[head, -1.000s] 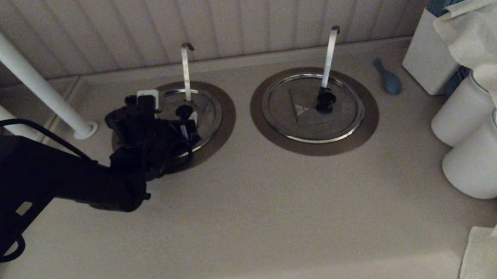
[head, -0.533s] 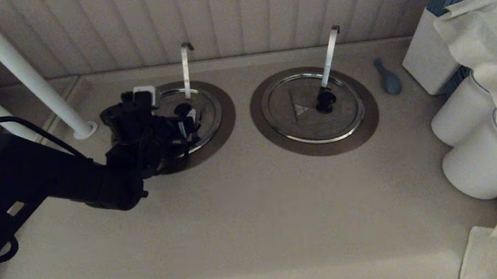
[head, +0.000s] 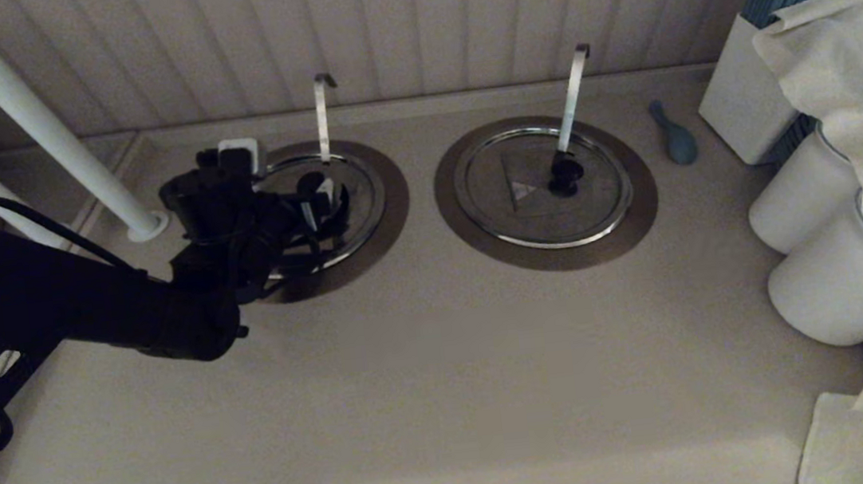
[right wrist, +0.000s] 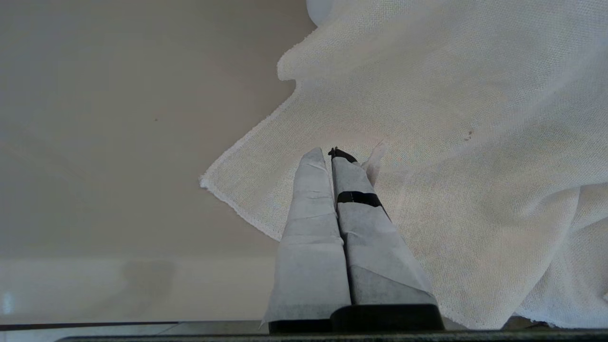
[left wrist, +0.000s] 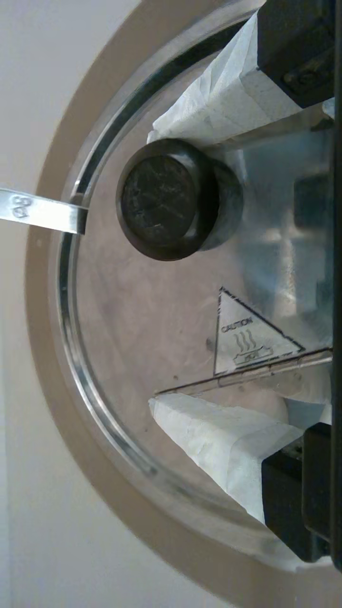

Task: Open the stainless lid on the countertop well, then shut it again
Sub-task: Open the lid

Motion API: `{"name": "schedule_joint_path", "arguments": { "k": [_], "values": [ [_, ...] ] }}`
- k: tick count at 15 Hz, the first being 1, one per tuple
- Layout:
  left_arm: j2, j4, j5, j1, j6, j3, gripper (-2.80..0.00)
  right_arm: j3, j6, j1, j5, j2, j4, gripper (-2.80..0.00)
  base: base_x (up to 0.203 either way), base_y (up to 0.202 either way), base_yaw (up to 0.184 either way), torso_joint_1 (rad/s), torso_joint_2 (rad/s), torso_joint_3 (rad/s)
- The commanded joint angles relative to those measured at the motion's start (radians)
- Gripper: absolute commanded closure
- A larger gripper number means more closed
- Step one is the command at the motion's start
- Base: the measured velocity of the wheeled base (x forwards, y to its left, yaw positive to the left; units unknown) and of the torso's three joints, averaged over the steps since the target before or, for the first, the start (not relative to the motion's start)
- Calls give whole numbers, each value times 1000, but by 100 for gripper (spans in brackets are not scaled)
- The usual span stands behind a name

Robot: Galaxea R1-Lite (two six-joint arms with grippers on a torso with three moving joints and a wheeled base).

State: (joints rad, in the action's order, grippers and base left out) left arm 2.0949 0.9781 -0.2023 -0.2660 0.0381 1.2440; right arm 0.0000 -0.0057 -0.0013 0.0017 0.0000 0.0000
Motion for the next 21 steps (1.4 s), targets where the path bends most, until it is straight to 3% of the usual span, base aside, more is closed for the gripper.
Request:
{"name": "schedule_joint_path", "arguments": {
  "k": [1, 21],
  "values": [
    [-12, 5, -2, 6, -1, 1, -280, 0, 0, 0, 0, 0, 0, 0, 0, 0, 0, 0, 0, 0],
    [-58, 5, 11, 106, -11, 28, -280, 0, 0, 1, 0, 0, 0, 0, 0, 0, 0, 0, 0, 0]
  ]
}}
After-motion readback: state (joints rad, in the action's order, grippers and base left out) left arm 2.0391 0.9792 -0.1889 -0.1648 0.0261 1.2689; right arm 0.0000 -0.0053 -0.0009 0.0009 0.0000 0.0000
